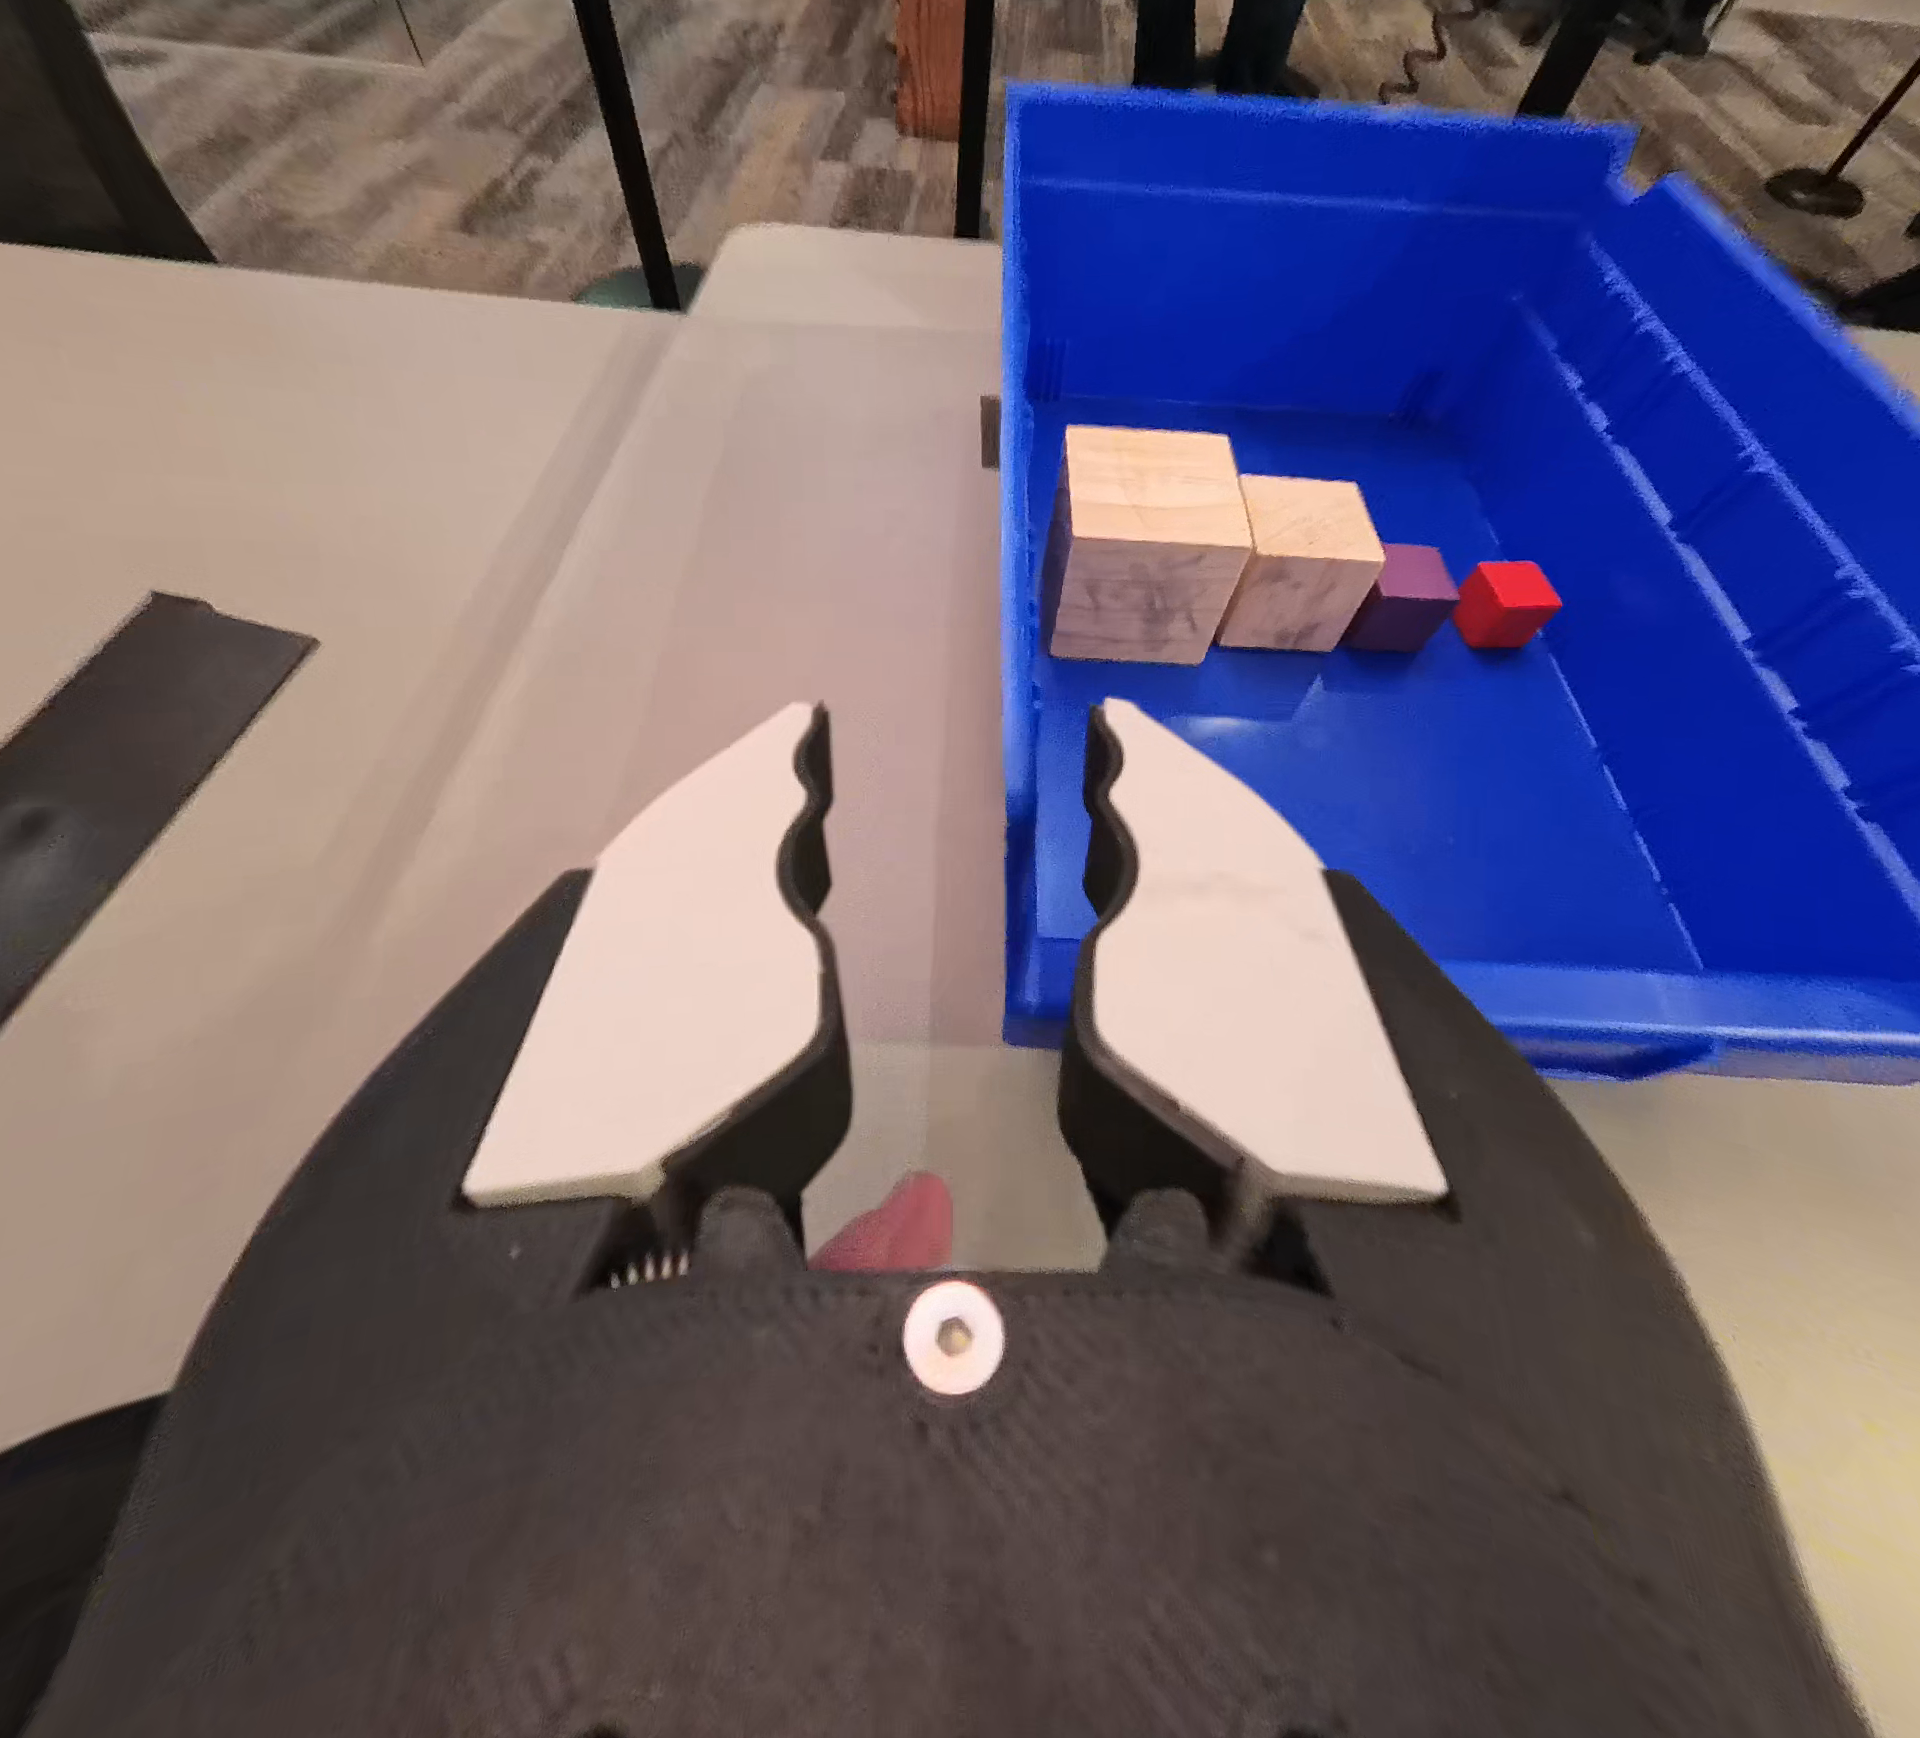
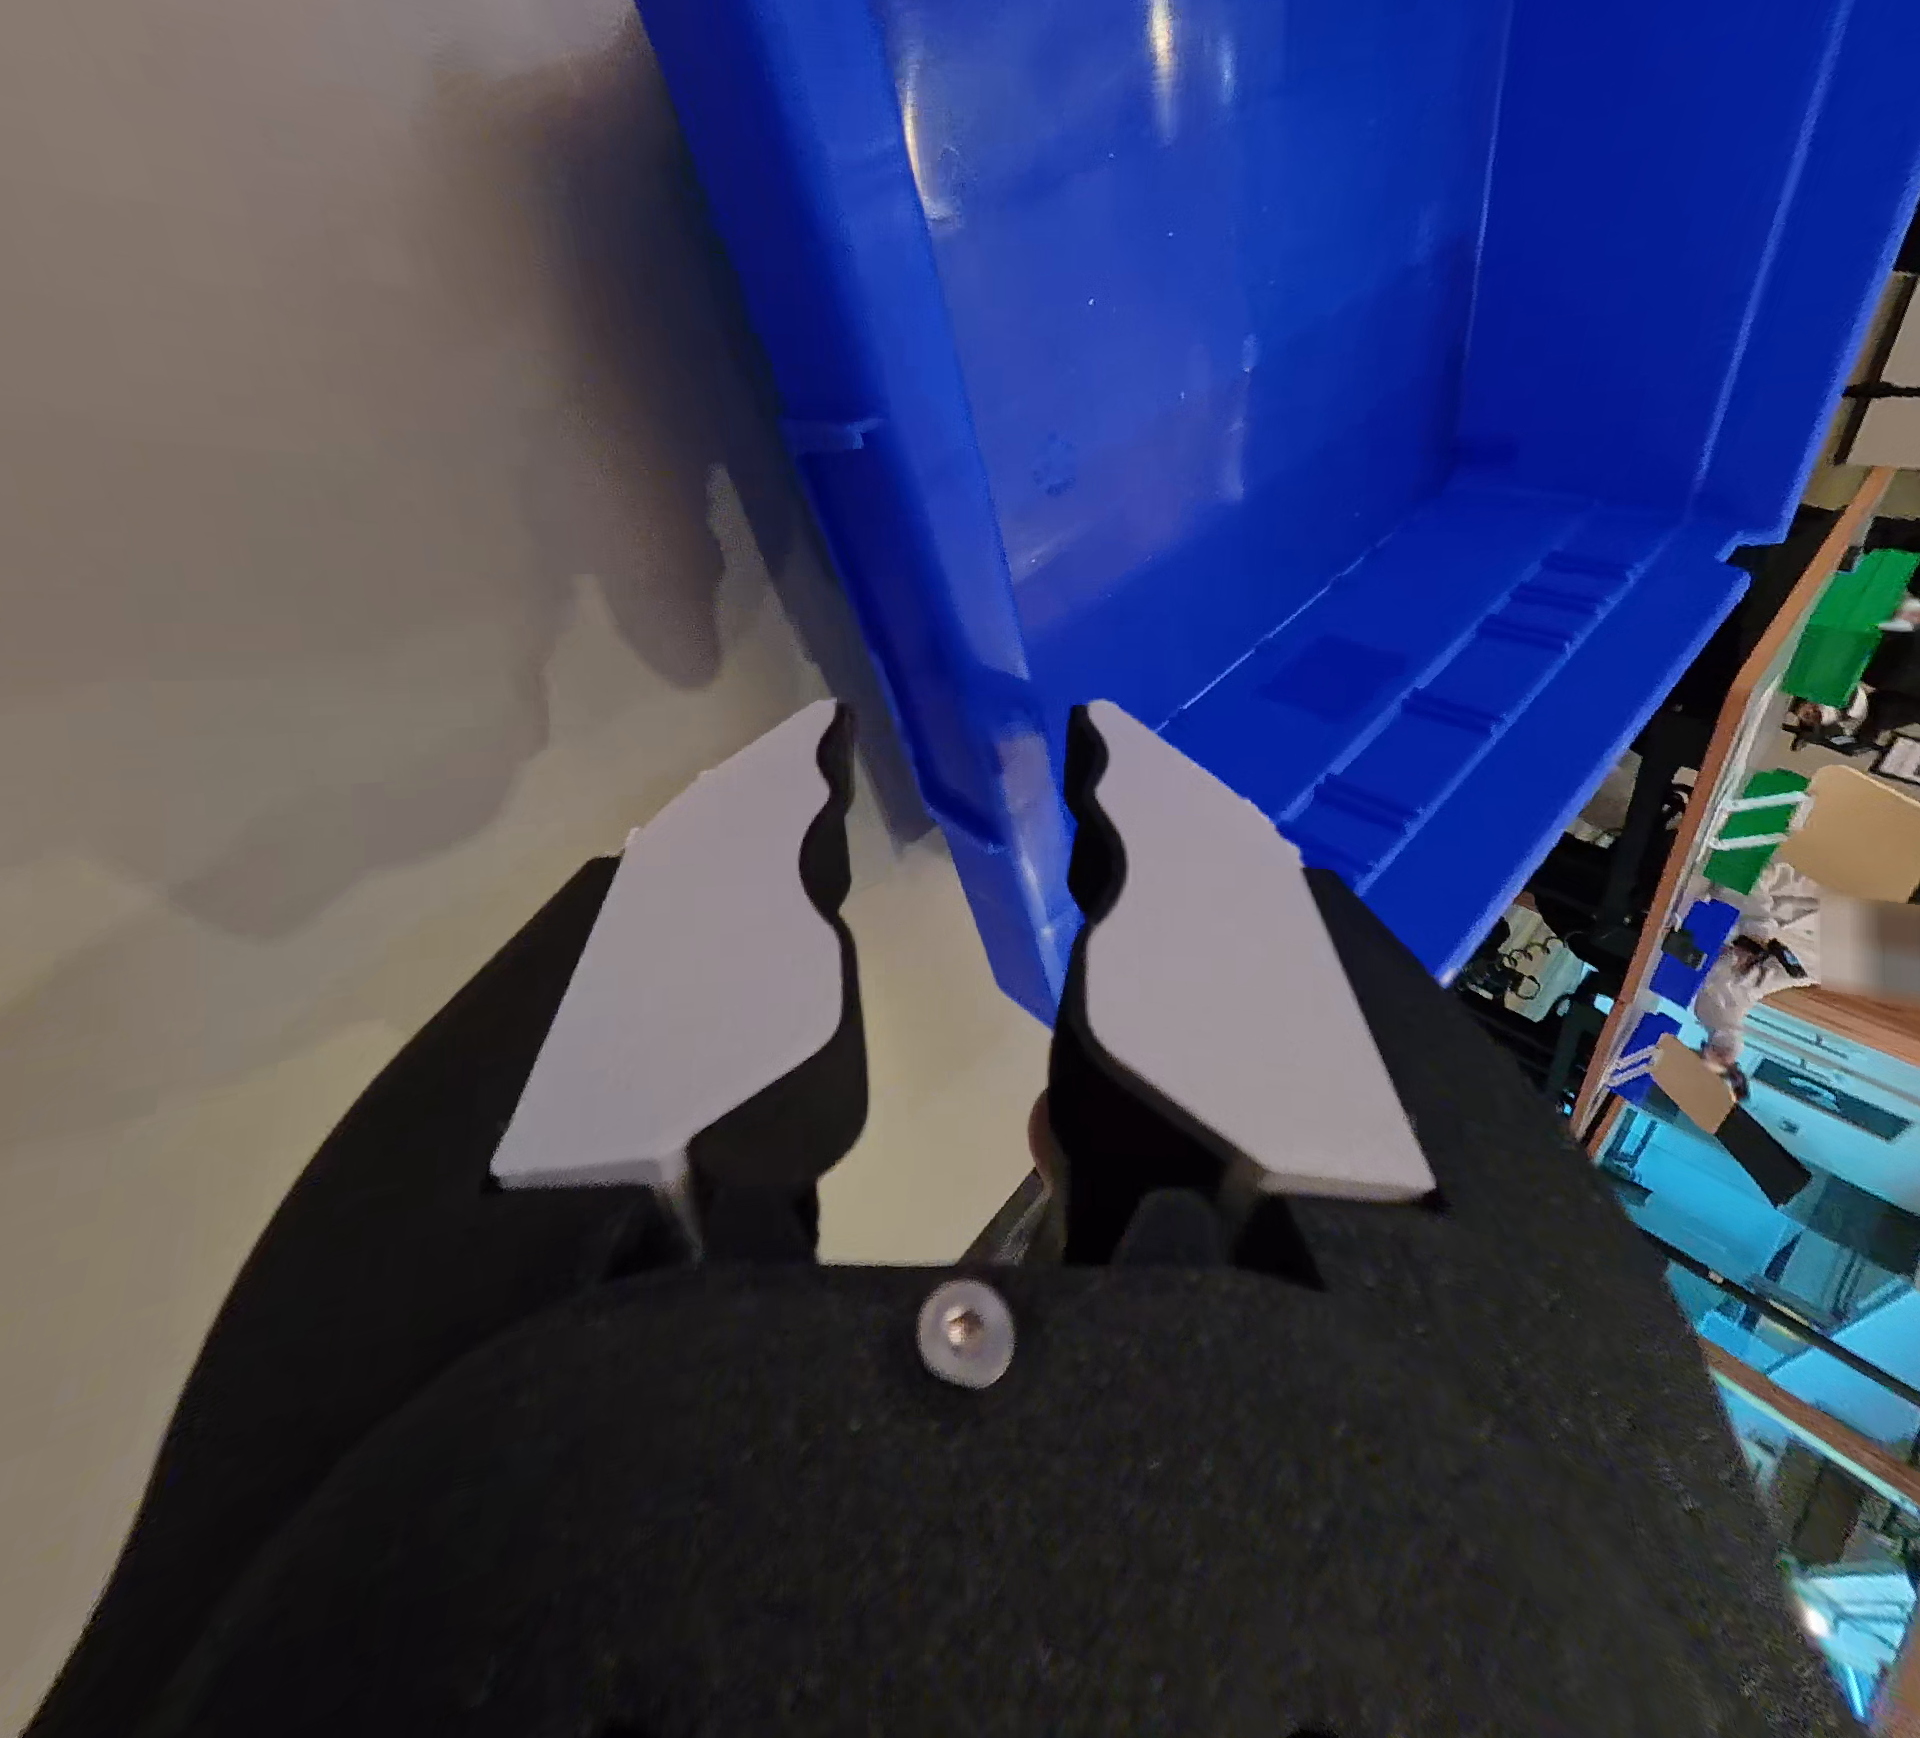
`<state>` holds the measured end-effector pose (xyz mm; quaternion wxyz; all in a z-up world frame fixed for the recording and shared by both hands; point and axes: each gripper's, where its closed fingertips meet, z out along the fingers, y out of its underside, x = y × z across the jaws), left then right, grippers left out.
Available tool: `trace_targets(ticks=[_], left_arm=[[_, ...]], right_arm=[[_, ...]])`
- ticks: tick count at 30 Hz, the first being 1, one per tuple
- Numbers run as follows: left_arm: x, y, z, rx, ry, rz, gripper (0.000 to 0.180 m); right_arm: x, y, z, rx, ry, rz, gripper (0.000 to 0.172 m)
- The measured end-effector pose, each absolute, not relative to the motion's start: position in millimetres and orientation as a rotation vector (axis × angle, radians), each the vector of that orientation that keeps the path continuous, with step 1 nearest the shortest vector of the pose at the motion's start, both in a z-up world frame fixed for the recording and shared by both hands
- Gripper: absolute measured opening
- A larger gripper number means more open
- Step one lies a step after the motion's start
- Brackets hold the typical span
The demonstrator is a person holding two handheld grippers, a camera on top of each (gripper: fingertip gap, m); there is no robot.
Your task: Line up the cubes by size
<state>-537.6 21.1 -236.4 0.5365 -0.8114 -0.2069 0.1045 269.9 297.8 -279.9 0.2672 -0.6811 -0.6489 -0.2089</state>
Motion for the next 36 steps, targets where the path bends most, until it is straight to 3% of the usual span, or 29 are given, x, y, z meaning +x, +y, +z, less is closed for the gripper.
trace_targets(ticks=[7, 12, 23, 36], left_arm=[[-503.0, 0.6, -206.9, -1.913, -0.334, 0.349, 0.046], [-432.5, 9.4, -191.9, -1.891, -0.136, 0.308, 0.033], [-225.2, 96.6, -202.9, -1.825, 0.322, 0.043, 0.042], [-174.0, 197.5, -233.6, -1.767, 0.268, 0.023, 0.045]], right_arm=[[258.0, 275.6, -241.4, -1.765, -1.537, -0.584, 0.045], [204.9, 236.6, -216.1, -1.638, -1.461, -0.444, 0.042], [13.7, 146.4, -226.0, -1.53, -1.299, 0.417, 0.044], [-89.3, 219.5, -239.4, -1.541, -1.001, 0.583, 0.043]])
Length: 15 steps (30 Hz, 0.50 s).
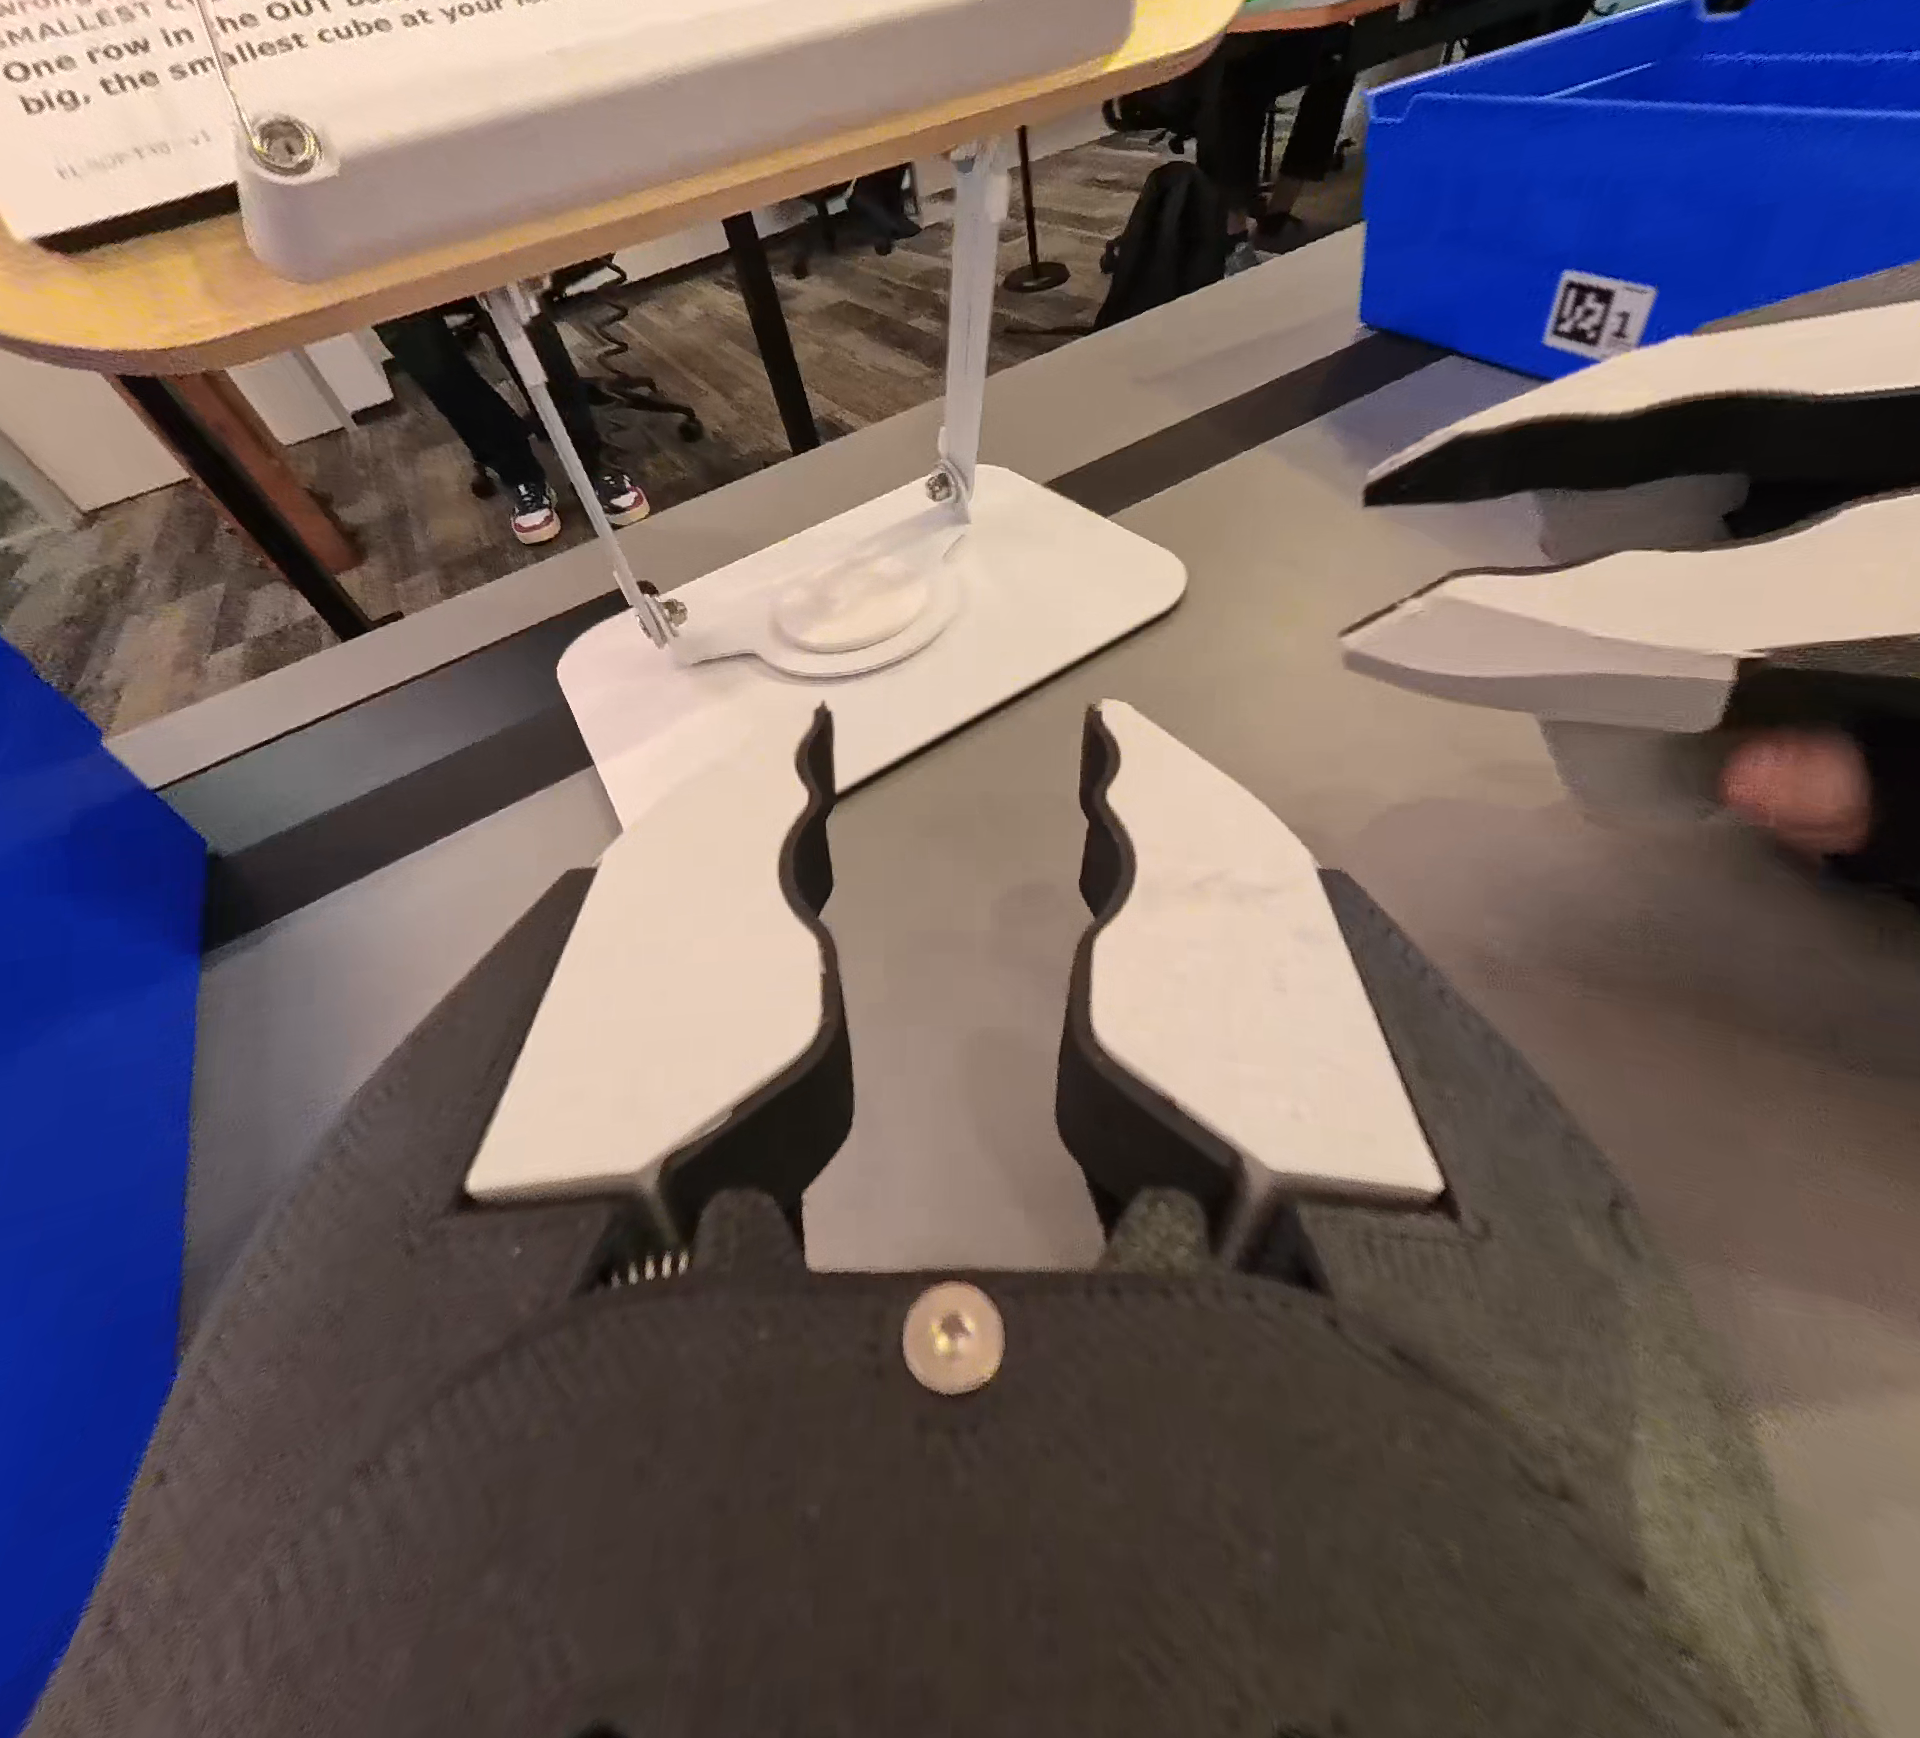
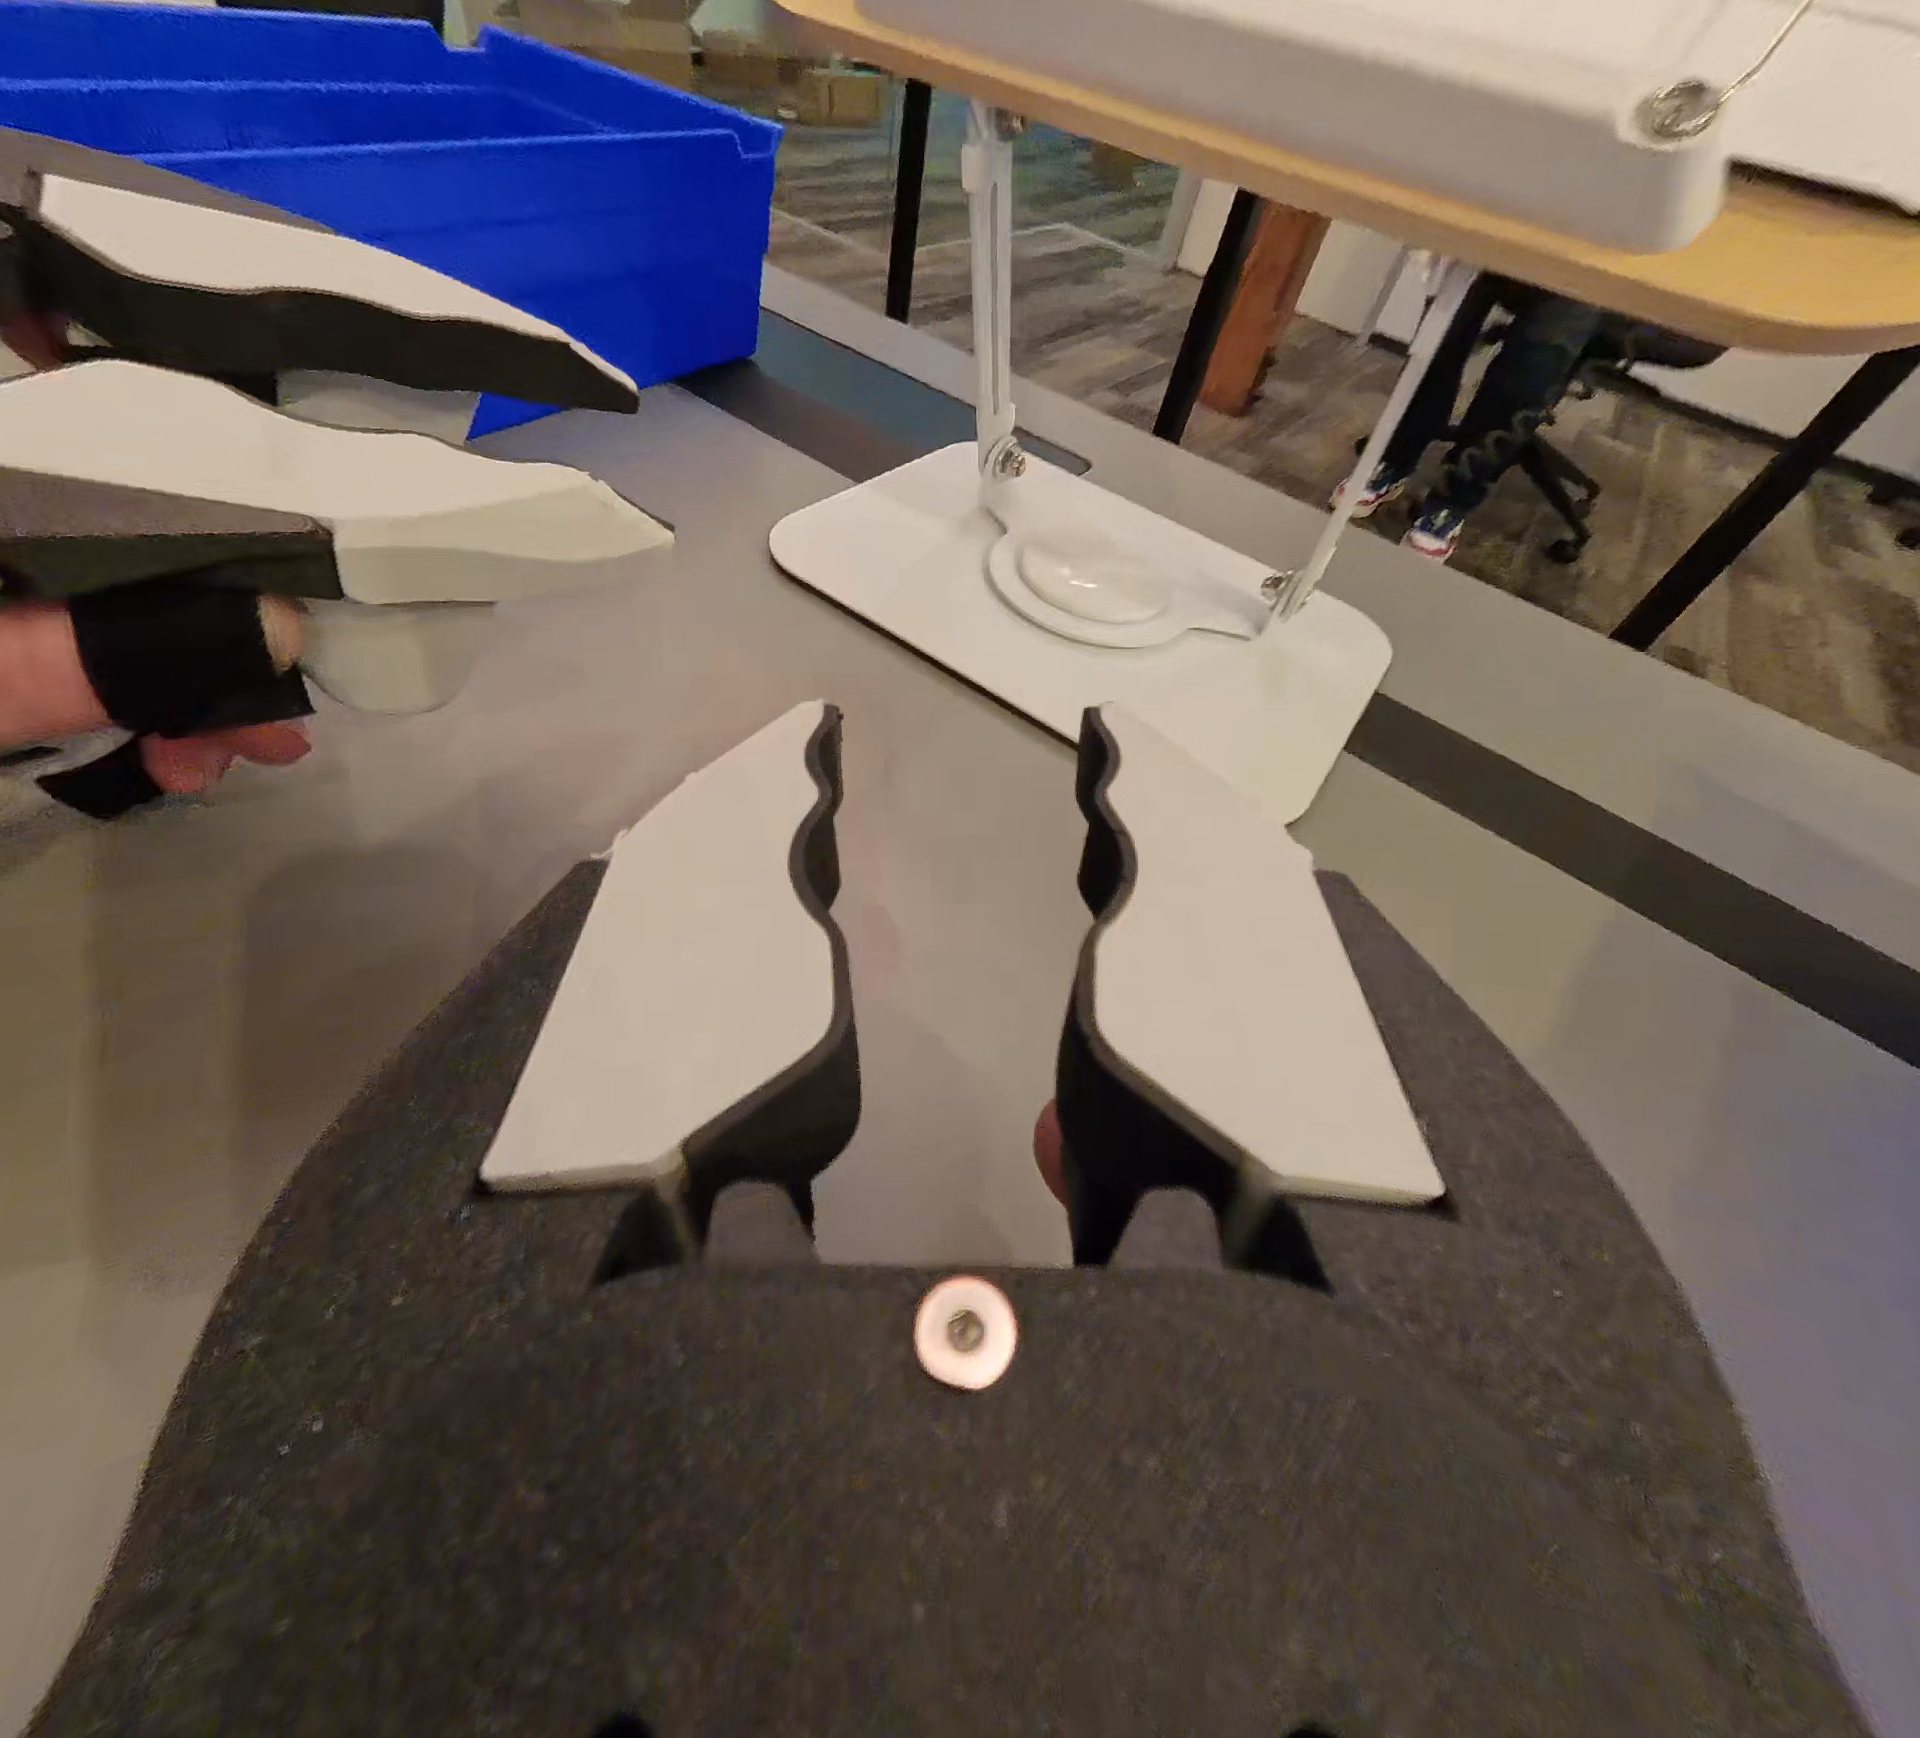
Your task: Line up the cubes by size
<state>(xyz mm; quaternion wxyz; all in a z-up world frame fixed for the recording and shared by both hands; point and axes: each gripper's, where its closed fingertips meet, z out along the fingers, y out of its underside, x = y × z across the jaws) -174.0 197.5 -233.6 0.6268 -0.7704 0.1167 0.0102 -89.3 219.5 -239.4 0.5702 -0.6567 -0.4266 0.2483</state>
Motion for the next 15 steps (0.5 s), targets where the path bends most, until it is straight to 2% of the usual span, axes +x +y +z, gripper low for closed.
trace_targets(ticks=[15], left_arm=[[-179.9, 202.4, -239.3, -1.768, 0.308, 0.076, 0.039]], right_arm=[[-116.7, 214.1, -239.1, -1.368, -1.124, 0.457, 0.039]])
